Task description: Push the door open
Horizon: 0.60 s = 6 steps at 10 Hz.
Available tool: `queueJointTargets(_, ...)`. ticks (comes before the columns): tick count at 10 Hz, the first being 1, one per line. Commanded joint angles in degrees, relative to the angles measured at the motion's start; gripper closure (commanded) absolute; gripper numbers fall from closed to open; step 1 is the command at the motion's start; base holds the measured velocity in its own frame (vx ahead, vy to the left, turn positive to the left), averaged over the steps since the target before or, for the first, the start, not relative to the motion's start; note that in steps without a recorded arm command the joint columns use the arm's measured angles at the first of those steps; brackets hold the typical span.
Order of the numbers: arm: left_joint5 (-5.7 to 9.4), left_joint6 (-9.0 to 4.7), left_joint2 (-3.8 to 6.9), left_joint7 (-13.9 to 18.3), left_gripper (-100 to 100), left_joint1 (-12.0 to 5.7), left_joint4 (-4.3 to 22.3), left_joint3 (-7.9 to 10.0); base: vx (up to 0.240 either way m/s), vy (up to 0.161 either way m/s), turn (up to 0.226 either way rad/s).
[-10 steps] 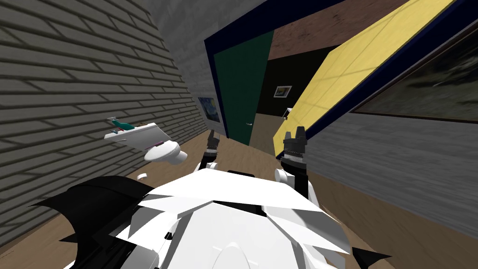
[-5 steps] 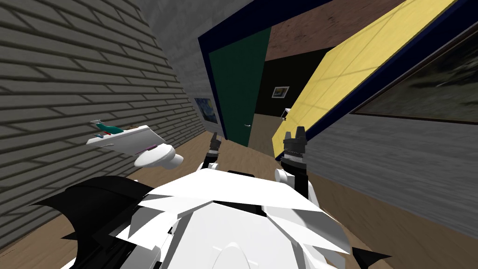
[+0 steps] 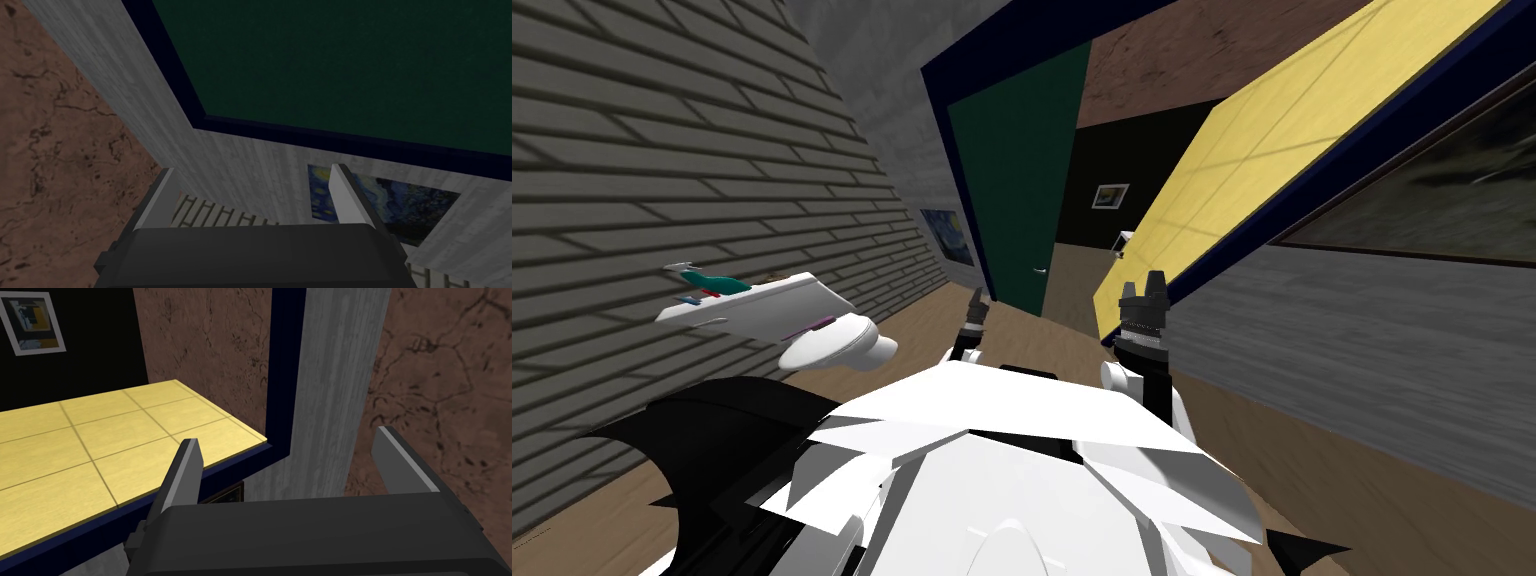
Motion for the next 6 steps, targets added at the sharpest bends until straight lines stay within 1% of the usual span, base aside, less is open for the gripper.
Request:
queueJointTargets(1, 0.02, -0.56, 0.37, 0.15, -100, -0.57, 2.55, -0.23, 0.137, -0.022, -0.072)
queueJointTargets(3, 0.01, -1.05, 0.5, 0.21, -100, -1.23, 4.85, -0.42, 0.139, -0.019, -0.045)
queueJointTargets(6, -0.01, -1.78, 0.7, 0.29, -100, -2.22, 8.3, -0.72, 0.099, -0.019, -0.038)
